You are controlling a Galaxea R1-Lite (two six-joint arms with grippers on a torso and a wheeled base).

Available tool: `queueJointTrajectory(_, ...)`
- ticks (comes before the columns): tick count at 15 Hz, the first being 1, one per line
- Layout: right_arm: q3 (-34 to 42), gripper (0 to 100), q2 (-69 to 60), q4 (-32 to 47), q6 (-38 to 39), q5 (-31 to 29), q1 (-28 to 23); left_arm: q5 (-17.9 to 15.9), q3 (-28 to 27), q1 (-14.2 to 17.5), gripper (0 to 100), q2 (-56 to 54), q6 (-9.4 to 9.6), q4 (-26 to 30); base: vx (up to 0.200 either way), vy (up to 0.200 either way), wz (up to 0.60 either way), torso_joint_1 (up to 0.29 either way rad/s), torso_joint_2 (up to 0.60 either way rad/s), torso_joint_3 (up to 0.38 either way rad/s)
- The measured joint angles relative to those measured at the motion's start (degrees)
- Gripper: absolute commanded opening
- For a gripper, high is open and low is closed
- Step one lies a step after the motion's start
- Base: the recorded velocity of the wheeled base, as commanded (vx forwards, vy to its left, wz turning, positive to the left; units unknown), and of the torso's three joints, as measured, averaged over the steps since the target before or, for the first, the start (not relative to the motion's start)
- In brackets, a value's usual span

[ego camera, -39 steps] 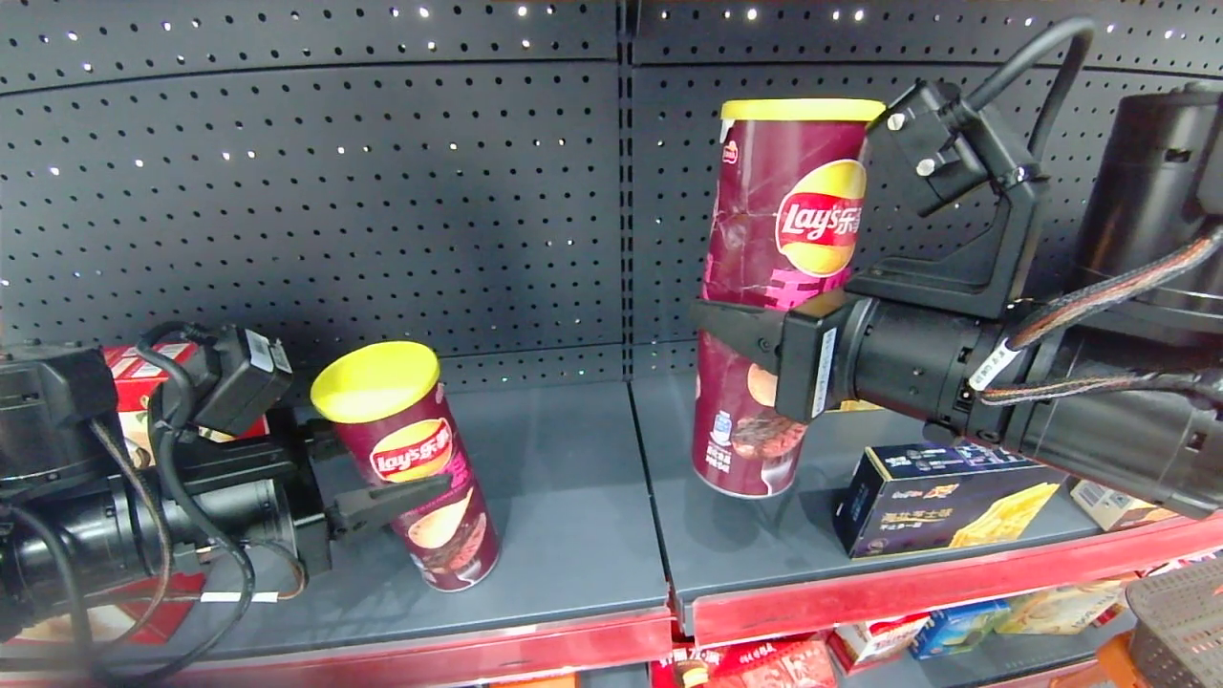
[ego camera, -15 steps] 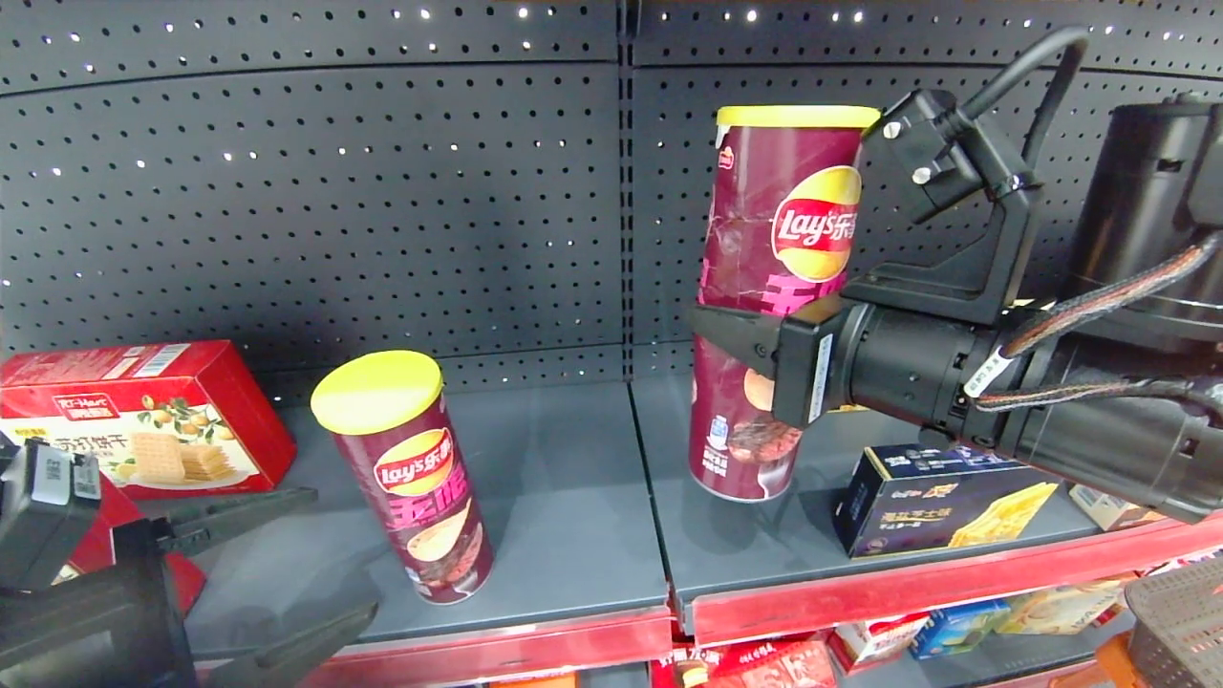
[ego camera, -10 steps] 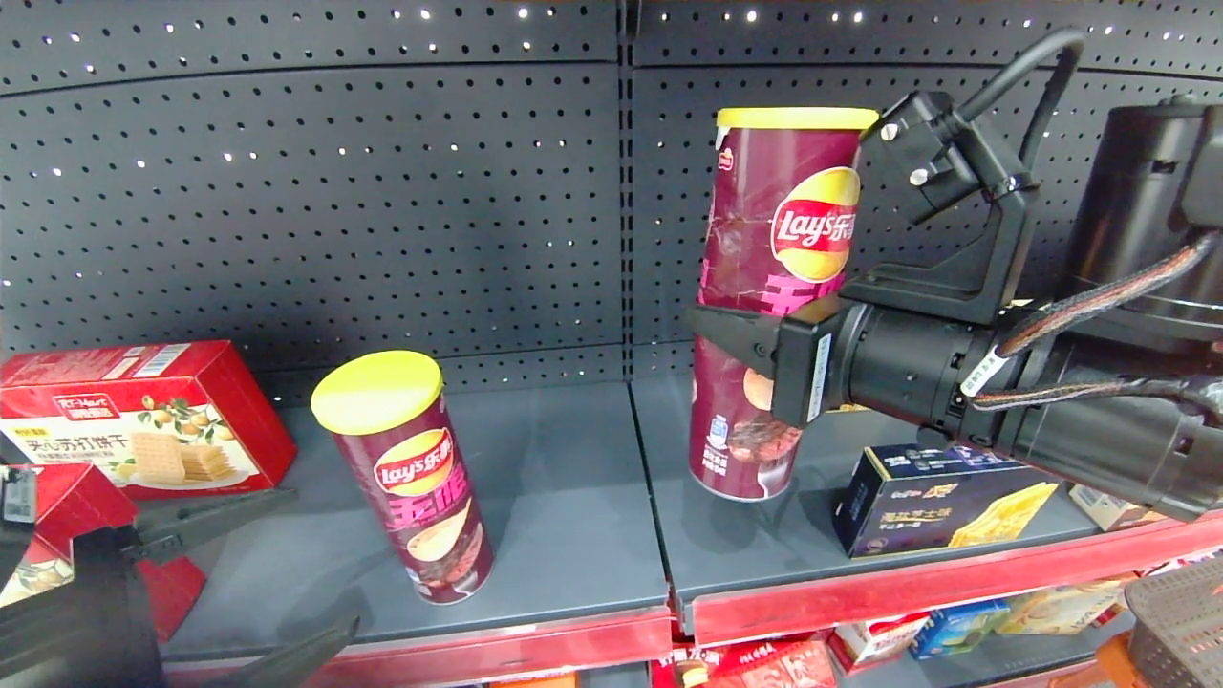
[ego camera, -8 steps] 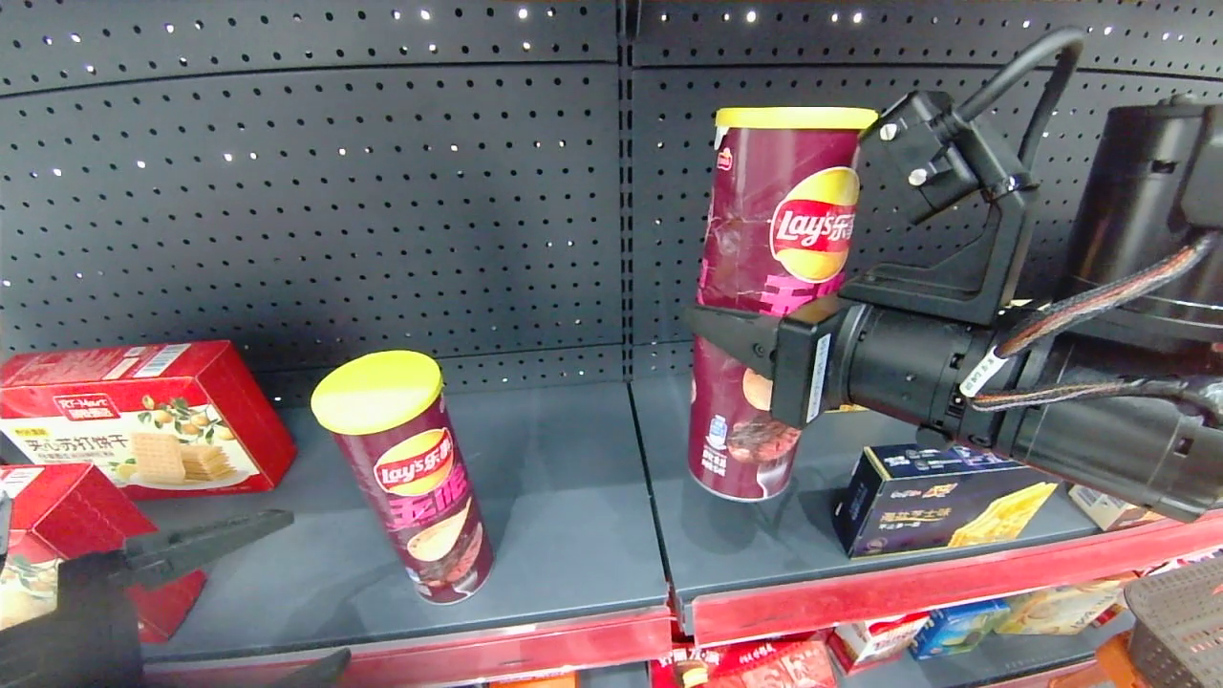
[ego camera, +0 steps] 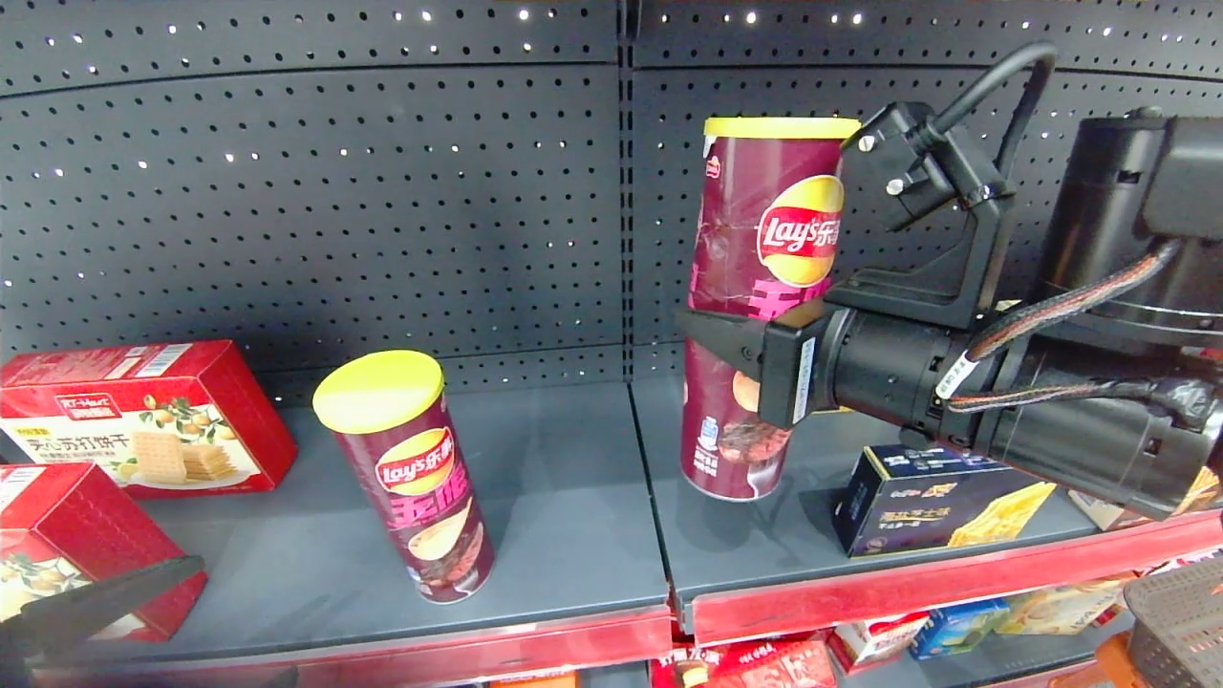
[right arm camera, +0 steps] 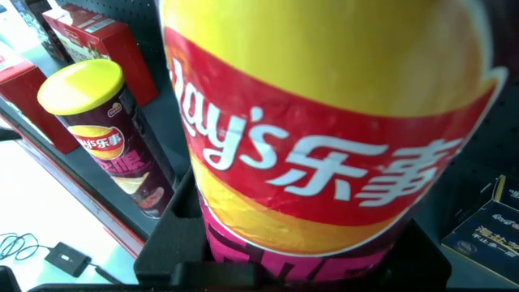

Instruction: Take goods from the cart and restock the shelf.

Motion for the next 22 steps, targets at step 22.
queueJointTrajectory(22,0.13,0,0.05,-0.07,0.00,-0.02,-0.85,8.12,-10.59,-3.96,100,28.73,13.47,-6.90,0.000,0.000,0.00,0.000,0.00,0.000)
